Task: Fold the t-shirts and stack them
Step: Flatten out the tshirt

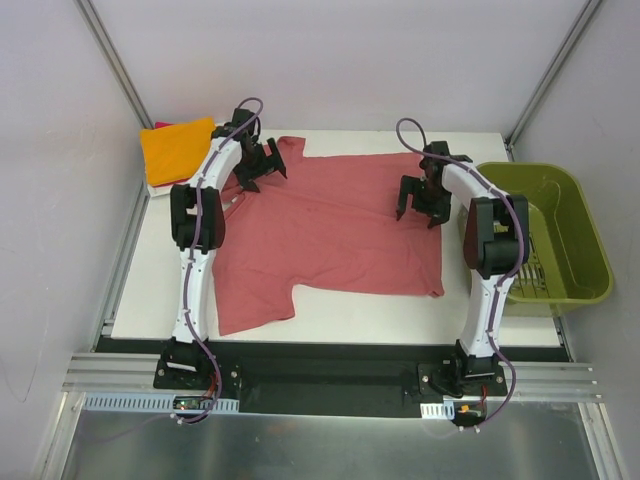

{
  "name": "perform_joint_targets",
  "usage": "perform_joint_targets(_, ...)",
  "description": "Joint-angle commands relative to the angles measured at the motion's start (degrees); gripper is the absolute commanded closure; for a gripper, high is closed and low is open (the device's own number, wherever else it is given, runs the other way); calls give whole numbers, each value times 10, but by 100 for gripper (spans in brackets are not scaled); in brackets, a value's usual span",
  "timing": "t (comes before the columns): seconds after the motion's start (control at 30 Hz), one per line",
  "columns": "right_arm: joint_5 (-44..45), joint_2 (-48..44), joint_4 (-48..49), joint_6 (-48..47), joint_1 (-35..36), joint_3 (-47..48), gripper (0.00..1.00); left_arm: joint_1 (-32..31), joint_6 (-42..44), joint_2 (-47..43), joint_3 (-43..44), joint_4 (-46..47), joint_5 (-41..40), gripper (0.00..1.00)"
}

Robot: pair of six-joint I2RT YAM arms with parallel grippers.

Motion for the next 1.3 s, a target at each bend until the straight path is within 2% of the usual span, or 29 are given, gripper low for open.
perform_joint_targets(0.0,0,-21,-19,-37,1,19,0,-5,15,-2,33,-12,17,1)
perform_joint_targets(0.13,12,-98,-19,-58,25,-6,0,-6,19,-57,27,-12,28,1)
perform_joint_targets(0.23,18,-172,-12,-55,53,-45,0,-17,29,-153,-17,-12,24,1)
perform_joint_targets(0.33,18,-246,-1,-37,86,-124,0,-41,39,-221,-101,-12,7,1)
perform_joint_targets(0.43,22,-307,7,-20,134,-213,1,-61,27,-339,-255,-11,-15,1)
perform_joint_targets(0.5,31,-331,7,-7,161,-272,0,-78,15,-386,-321,-11,-37,1)
perform_joint_targets(0.53,33,-348,6,-3,187,-291,0,-83,8,-434,-390,-10,-49,1)
perform_joint_targets(0.6,29,-360,10,28,211,-340,1,-99,-13,-484,-466,8,-73,1)
perform_joint_targets(0.63,27,-364,15,35,233,-351,0,-101,-21,-533,-538,16,-73,1)
perform_joint_targets(0.83,55,-328,41,66,285,-385,2,-102,-78,-734,-758,32,-98,1)
perform_joint_targets(1.0,106,-276,51,77,284,-375,15,-100,-126,-860,-870,22,-103,1)
perform_joint_targets(1.1,119,-245,53,74,284,-361,27,-97,-145,-913,-914,9,-104,1)
perform_joint_targets(1.2,113,-231,48,85,287,-354,59,-96,-155,-937,-924,-15,-116,1)
perform_joint_targets(1.23,114,-235,40,90,294,-352,74,-96,-156,-942,-922,-22,-120,1)
perform_joint_targets(1.27,120,-240,35,98,300,-350,79,-96,-157,-944,-919,-36,-129,1)
